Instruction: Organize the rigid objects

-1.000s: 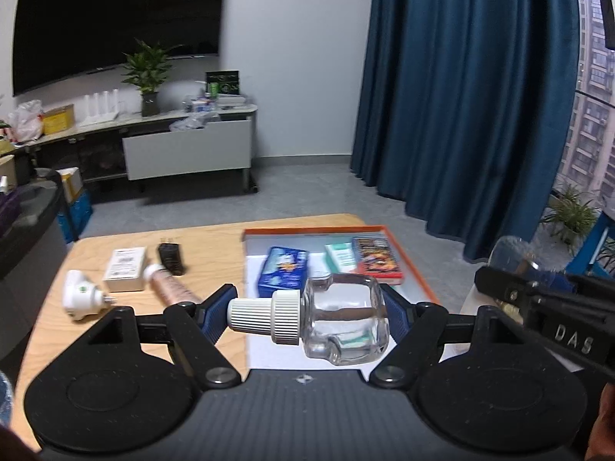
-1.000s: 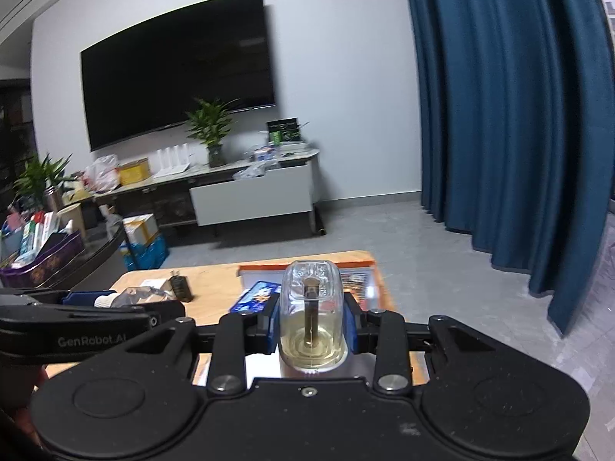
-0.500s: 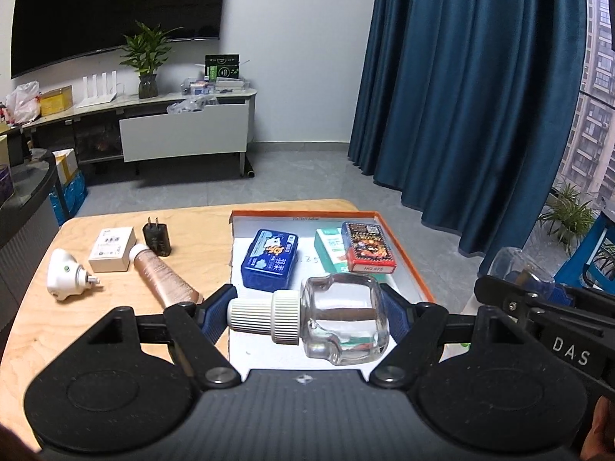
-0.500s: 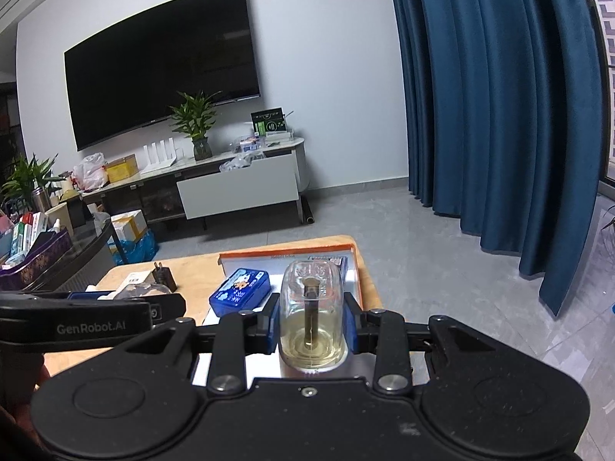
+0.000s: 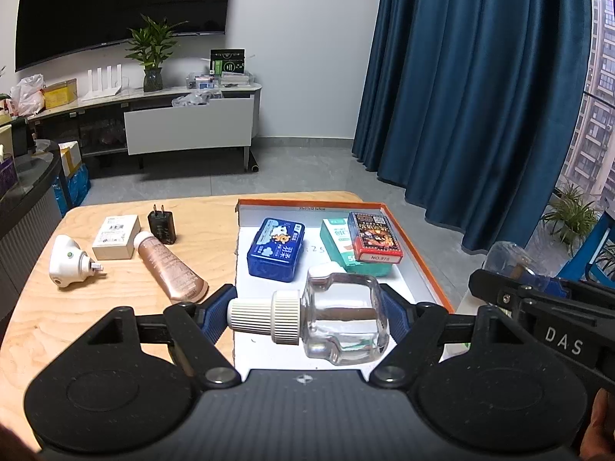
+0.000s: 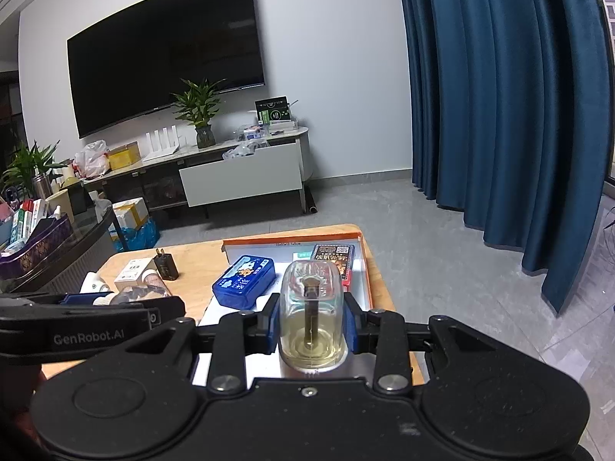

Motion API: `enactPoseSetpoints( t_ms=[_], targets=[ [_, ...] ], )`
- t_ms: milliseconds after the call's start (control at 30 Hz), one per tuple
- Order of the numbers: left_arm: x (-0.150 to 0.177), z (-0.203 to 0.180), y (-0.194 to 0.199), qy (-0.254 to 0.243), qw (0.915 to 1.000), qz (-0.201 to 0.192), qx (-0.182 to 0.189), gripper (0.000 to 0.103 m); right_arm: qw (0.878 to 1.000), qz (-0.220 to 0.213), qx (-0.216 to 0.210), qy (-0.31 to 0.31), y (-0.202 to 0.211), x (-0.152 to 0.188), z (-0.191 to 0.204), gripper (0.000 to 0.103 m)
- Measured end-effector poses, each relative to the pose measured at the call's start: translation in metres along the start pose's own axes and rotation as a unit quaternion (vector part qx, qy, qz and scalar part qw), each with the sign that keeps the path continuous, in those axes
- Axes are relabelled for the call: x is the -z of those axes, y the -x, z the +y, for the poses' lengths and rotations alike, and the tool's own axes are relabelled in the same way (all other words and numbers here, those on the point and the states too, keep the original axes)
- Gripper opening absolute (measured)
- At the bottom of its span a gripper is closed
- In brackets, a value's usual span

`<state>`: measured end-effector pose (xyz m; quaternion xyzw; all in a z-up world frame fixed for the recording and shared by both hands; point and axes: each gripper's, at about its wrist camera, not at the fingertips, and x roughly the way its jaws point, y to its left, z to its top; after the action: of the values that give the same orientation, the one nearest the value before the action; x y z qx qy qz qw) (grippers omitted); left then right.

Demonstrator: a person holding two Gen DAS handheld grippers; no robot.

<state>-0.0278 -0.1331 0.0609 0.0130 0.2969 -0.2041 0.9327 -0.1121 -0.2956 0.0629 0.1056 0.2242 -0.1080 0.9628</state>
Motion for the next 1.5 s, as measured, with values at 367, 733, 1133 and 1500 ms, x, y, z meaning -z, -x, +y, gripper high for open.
enactPoseSetpoints(
  t_ms=[367, 733, 1133, 1500],
  targets=[
    [0.006, -0.002, -0.005, -0.001, 0.9999, 0.01, 0.005, 0.079, 1.0, 0.007, 0.0, -0.002, -0.005, 0.0, -0.001, 0.039],
    [0.007, 0.0, -0.01, 0.001, 0.9999, 0.015, 0.002, 0.079, 1.0, 0.02, -0.003, -0.006, -0.02, 0.001, -0.003, 0.039],
    [0.011, 0.001, -0.017, 0.001, 0.9997, 0.024, 0.002, 0.079, 1.0, 0.03, -0.005, -0.005, -0.03, 0.003, -0.003, 0.039],
    [0.012, 0.0, -0.025, 0.0, 0.9995, 0.032, 0.002, 0.079, 0.999, 0.042, -0.006, 0.001, -0.04, 0.005, -0.004, 0.039]
  ],
)
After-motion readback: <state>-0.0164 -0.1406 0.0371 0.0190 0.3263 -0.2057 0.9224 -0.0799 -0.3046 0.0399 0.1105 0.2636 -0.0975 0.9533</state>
